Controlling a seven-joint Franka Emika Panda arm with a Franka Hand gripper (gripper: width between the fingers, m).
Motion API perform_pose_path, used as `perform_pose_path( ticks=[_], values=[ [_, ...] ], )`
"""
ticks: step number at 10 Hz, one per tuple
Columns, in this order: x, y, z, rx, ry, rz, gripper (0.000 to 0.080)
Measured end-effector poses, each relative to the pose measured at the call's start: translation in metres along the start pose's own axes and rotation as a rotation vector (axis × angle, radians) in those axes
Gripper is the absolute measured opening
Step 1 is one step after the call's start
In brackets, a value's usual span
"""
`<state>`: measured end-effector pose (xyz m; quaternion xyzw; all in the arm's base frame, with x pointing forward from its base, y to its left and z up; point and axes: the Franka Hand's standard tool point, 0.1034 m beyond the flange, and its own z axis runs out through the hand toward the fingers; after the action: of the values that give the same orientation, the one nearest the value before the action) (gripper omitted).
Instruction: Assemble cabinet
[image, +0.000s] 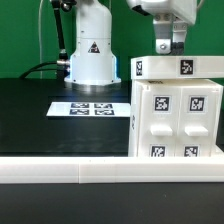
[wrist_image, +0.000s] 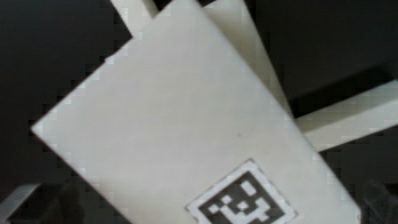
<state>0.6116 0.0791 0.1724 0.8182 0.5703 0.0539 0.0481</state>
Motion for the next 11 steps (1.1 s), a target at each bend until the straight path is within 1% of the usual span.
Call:
perform_pose_path(
  ticks=[2, 3, 5, 8, 10, 11],
  values=[
    [0.000, 0.000, -0.001, -0.002, -0.020, -0.167, 0.0797],
    [0.000, 0.001, 0.000, -0.008, -0.018, -0.241, 0.0797],
    [-0.004, 0.002, 0.006, 0.000, -0.024, -0.353, 0.0797],
    [-0.006, -0.002, 0.021, 0.018, -0.034, -0.328, 0.0797],
    [-0.006, -0.002, 0.021, 0.018, -0.035, -0.304, 0.0797],
    [-0.008, -0.002, 0.021, 0.019, -0.036, -0.301, 0.0672]
  ],
)
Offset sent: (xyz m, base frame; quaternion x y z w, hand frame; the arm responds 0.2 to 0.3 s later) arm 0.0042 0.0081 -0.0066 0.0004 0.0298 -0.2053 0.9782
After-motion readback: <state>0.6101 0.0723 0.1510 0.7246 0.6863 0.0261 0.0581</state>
